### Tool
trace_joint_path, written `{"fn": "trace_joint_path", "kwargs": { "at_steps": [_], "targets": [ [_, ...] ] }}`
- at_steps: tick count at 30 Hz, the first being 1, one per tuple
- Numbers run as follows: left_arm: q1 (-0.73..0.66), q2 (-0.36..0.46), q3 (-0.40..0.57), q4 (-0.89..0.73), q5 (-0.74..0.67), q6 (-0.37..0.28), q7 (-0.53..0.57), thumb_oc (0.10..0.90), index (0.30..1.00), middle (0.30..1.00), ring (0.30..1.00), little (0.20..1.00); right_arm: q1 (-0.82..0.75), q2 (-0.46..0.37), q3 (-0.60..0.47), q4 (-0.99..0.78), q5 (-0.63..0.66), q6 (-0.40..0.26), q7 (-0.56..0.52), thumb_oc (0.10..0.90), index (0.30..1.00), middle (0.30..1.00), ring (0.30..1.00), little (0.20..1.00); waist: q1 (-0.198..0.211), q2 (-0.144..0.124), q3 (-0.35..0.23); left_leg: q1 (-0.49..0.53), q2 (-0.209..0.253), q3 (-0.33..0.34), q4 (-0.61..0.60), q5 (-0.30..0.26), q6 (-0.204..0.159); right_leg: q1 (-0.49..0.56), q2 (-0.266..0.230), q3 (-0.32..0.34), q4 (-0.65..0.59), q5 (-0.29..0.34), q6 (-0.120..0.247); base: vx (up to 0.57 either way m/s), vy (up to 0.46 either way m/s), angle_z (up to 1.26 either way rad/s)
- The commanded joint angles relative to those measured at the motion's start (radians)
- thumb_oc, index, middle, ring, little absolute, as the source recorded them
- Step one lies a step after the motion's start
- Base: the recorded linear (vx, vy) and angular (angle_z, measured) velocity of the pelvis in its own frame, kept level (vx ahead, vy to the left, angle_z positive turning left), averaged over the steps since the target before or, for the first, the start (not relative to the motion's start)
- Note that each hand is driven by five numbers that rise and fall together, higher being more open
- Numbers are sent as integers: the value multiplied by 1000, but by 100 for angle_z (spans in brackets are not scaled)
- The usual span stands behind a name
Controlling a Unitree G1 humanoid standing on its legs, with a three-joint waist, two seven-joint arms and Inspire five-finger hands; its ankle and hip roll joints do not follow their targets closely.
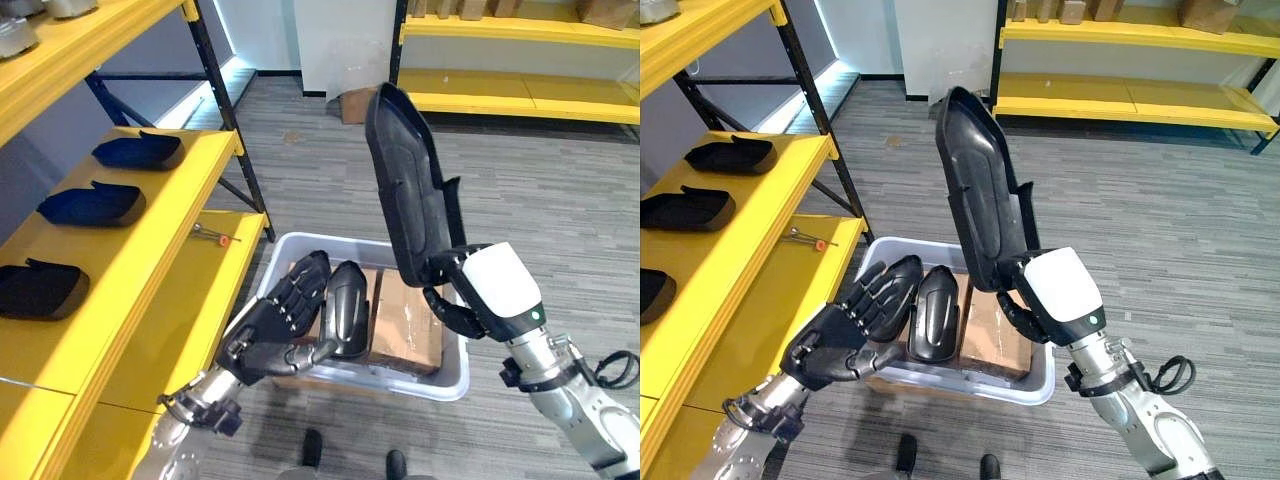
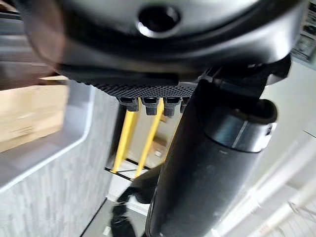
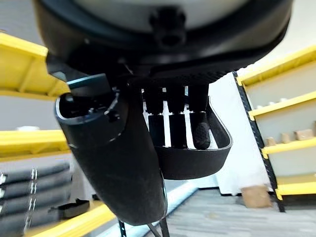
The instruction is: Move parts from the plastic box to the shelf.
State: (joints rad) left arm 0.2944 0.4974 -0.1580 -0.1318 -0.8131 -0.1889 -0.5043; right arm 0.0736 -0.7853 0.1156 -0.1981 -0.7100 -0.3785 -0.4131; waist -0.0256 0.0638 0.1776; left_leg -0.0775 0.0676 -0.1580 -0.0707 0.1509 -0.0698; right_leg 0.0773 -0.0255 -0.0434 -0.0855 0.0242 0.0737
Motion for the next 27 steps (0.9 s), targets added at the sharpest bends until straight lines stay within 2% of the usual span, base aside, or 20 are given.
{"fn": "trace_joint_path", "kwargs": {
  "at_steps": [1,3,5,8,9,11,12,13,15,17,19,20,22,27],
  "targets": [
    [-117,61,26,-79,-31,-91,-66,900,1000,1000,1000,1000,-121,-18,-67,-159,74,-36,-137,400,300,300,300,300,-4,-40,-5,2,-34,200,12,-93,26,-19,38,-28,119,-118,-55,-217,-27,124],
    [-133,63,18,-86,-31,-105,-64,900,1000,1000,1000,1000,-127,-22,-69,-142,82,-42,-149,400,300,300,300,300,-11,-40,0,3,-13,221,41,-98,18,-20,24,-47,128,-118,-53,-179,5,129],
    [-156,61,11,-104,-14,-161,5,900,1000,1000,1000,1000,-144,-19,-56,-126,74,-39,-160,400,300,300,300,300,-23,-45,-2,26,22,260,68,-114,22,-29,1,-73,149,-120,-54,-152,70,96],
    [-182,41,11,-109,-18,-162,24,900,1000,1000,1000,1000,-149,-8,-38,-119,49,-17,-181,400,300,300,300,300,-43,-50,-10,57,73,336,99,-128,27,-45,-32,-111,179,-121,-58,-108,82,58],
    [-191,37,11,-107,-12,-161,25,900,1000,1000,1000,1000,-148,-5,-35,-118,44,-12,-188,400,300,300,300,300,-49,-50,-13,60,91,353,114,-122,25,-48,-39,-123,186,-122,-60,-130,114,80],
    [-219,35,5,-97,8,-175,24,900,1000,1000,1000,1000,-139,3,-38,-106,31,-7,-199,400,300,300,300,300,-74,-50,-22,92,160,415,154,-95,6,-54,-64,-163,210,-131,-62,-100,171,108],
    [-221,35,5,-98,7,-177,24,900,1000,1000,1000,1000,-137,3,-39,-104,28,-7,-199,400,300,300,300,300,-78,-47,-22,99,170,422,153,-88,1,-53,-69,-170,213,-133,-61,-60,350,124],
    [-227,34,12,-95,14,-192,58,900,1000,1000,1000,1000,-131,-5,-47,-95,22,-44,-197,400,300,300,300,300,-86,-33,-30,123,184,436,134,-64,-13,-51,-85,-180,208,-130,-55,-33,283,122],
    [-221,35,19,-94,20,-205,67,900,1000,1000,1000,1000,-129,-11,-47,-96,22,-61,-193,400,300,300,300,300,-84,-20,-32,132,176,435,115,-69,-16,-48,-98,-178,204,-128,-46,-14,401,102],
    [-207,41,33,-107,16,-210,54,900,1000,1000,1000,1000,-138,-8,-49,-107,35,-58,-164,400,300,300,300,300,-73,-9,-38,154,148,433,71,-102,-14,-32,-118,-186,189,-119,-25,9,393,34],
    [-199,42,39,-119,-14,-187,29,900,1000,1000,1000,1000,-144,0,-43,-109,42,-52,-155,400,300,300,300,300,-66,-10,-41,162,129,432,50,-121,-10,-21,-128,-194,175,-109,-15,15,252,33],
    [-191,46,40,-127,-35,-169,26,900,1000,1000,1000,1000,-146,10,-36,-109,57,-59,-138,400,300,300,300,300,-57,-9,-49,163,106,431,23,-131,-4,-12,-140,-204,151,-90,3,16,298,53],
    [-187,49,44,-129,-32,-173,41,900,1000,1000,1000,1000,-138,20,-33,-127,53,-73,-96,400,300,300,300,300,-49,-9,-52,172,85,434,-2,-132,1,-3,-156,-224,132,-73,24,7,367,32],
    [-172,54,50,-134,-43,-170,41,900,1000,1000,1000,1000,-130,17,-23,-152,57,-75,-32,400,300,300,300,300,-34,-17,-52,181,63,439,-9,-148,12,16,-174,-256,109,-60,44,-16,253,33]
  ]
}}
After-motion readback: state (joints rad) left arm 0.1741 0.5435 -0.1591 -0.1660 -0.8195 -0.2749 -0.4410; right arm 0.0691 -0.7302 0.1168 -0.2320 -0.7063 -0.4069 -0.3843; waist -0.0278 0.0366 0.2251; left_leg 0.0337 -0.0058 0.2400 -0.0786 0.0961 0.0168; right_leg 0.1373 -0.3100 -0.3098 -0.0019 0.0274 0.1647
